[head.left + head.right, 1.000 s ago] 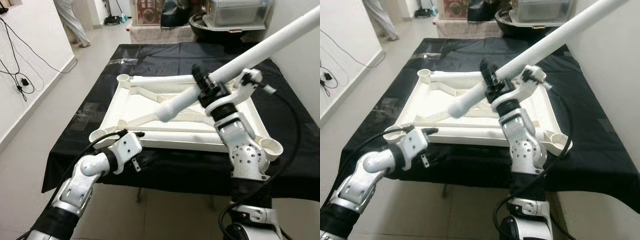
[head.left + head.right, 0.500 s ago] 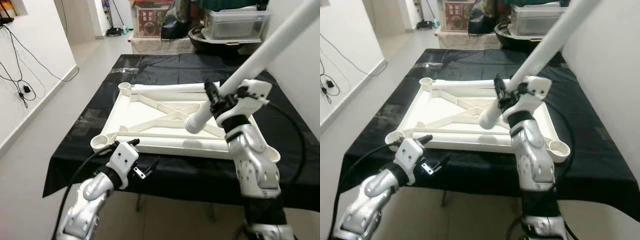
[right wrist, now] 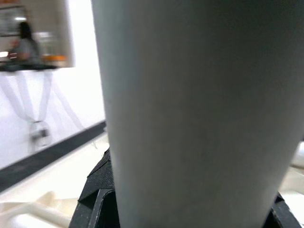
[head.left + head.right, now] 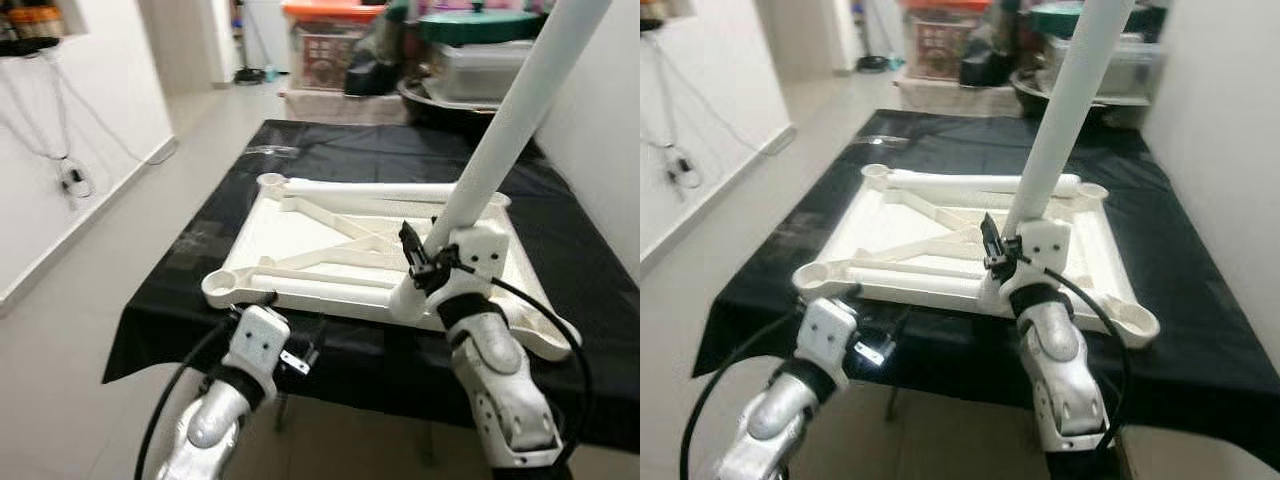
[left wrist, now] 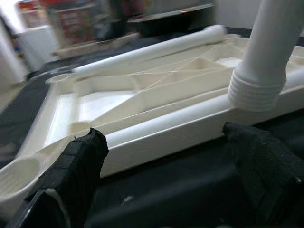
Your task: Building children table
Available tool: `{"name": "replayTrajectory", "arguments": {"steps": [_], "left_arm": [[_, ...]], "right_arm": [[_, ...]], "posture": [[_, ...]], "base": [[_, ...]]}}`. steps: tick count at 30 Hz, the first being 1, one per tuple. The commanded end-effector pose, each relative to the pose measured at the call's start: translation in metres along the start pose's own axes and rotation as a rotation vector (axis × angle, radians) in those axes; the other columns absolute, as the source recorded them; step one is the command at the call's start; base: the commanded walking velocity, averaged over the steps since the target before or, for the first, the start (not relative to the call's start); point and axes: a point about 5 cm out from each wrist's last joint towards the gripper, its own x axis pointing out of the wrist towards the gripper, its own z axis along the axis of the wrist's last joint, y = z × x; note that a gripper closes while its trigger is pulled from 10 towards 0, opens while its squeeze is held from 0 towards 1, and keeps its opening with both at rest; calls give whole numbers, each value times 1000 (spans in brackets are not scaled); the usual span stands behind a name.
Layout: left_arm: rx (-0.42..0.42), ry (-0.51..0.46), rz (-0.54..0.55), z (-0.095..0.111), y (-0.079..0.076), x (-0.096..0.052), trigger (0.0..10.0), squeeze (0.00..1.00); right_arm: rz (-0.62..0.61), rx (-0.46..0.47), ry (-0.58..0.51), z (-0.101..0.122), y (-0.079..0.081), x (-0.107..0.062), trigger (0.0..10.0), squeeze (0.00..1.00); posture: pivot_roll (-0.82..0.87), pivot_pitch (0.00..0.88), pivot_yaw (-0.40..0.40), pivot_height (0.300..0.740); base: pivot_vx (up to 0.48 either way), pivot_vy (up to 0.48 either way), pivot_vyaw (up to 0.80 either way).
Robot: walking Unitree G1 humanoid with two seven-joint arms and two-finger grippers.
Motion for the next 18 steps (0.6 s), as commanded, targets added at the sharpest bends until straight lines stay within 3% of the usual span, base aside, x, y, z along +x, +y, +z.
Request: {"name": "replayTrajectory", "arguments": {"steps": [1, 9, 18], "left_arm": [[2, 0, 19, 3, -2, 0, 10000, 0], [-9, -11, 63, 8, 1, 5, 10000, 0], [3, -3, 99, 10, 8, 8, 10000, 0]], "right_arm": [[3, -11, -30, 6, 2, -1, 10000, 0], [-4, -2, -19, 3, 4, -1, 10000, 0], [15, 13, -1, -3, 15, -6, 10000, 0]], "posture": [[34, 26, -29, 740], [32, 18, -28, 740], [35, 12, -28, 740]], "base": [[0, 0, 0], [0, 0, 0], [0, 414, 0]]}}
